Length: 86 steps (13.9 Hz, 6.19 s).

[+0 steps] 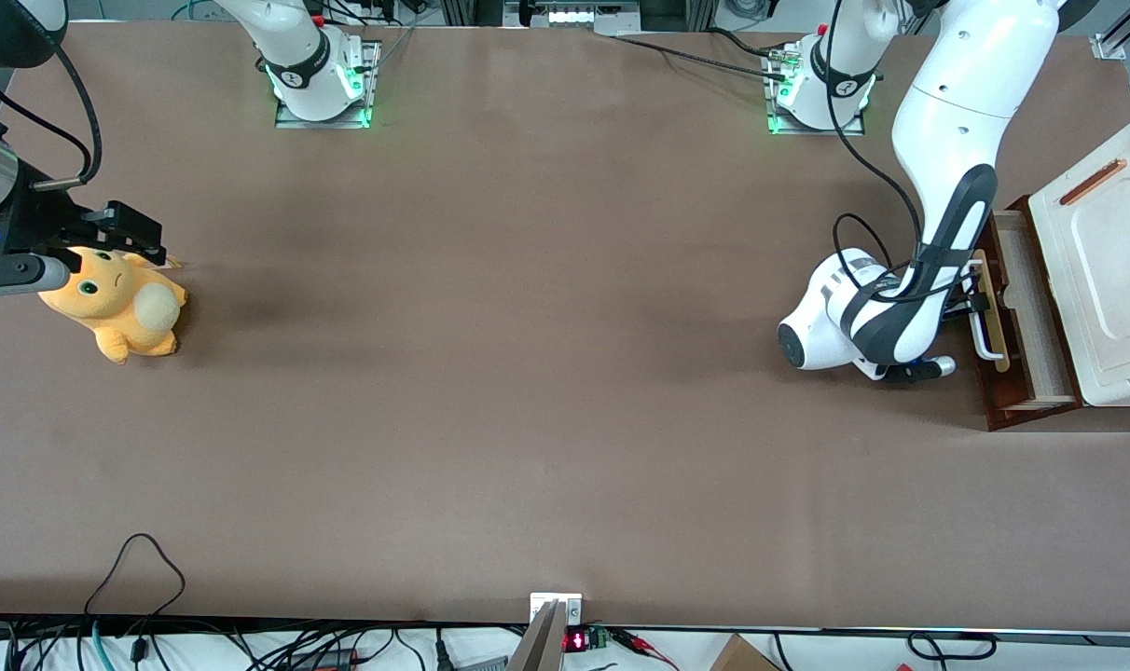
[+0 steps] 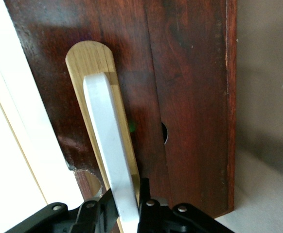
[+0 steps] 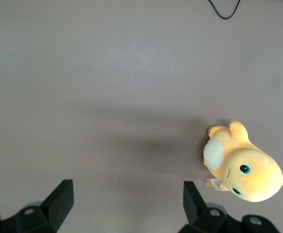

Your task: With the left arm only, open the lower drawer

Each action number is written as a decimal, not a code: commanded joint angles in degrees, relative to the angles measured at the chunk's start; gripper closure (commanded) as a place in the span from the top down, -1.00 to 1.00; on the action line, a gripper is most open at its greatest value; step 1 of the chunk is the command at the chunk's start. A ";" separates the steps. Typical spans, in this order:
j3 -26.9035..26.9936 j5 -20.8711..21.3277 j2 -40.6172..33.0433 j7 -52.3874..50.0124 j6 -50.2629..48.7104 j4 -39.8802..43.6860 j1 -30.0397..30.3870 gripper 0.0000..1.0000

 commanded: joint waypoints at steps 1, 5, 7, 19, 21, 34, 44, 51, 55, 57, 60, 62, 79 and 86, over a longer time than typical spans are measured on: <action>0.15 -2.72 -0.82 0.22 -0.82 0.49 -1.67 -0.62; 0.15 -3.77 -0.73 0.22 -1.09 1.19 -2.03 -0.62; 0.15 -4.47 -0.64 -0.39 -1.18 1.19 -2.64 -0.62; 0.15 -6.93 -0.56 -0.75 -3.28 2.07 -5.45 -0.62; 0.15 -7.20 -0.56 -0.75 -3.99 2.51 -5.81 -0.62; 0.15 -8.34 -0.03 -1.71 -4.34 2.95 -6.33 1.00; 1.11 -20.02 -1.34 5.05 -4.16 15.33 -6.16 1.00; 6.74 -31.97 -10.65 22.70 -2.94 22.18 -4.15 1.00; 7.01 -44.09 -16.27 27.54 0.39 26.24 1.65 1.00; 7.01 -49.45 -19.52 32.27 2.60 26.24 5.07 1.00; 7.01 -57.44 -23.48 43.95 2.60 26.42 11.74 1.00; 7.01 -62.20 -25.60 48.81 2.52 26.42 14.93 1.00; 4.81 -64.42 -33.24 49.44 17.54 14.57 10.72 1.00; 5.07 -64.42 -33.25 49.08 13.15 19.03 10.63 1.00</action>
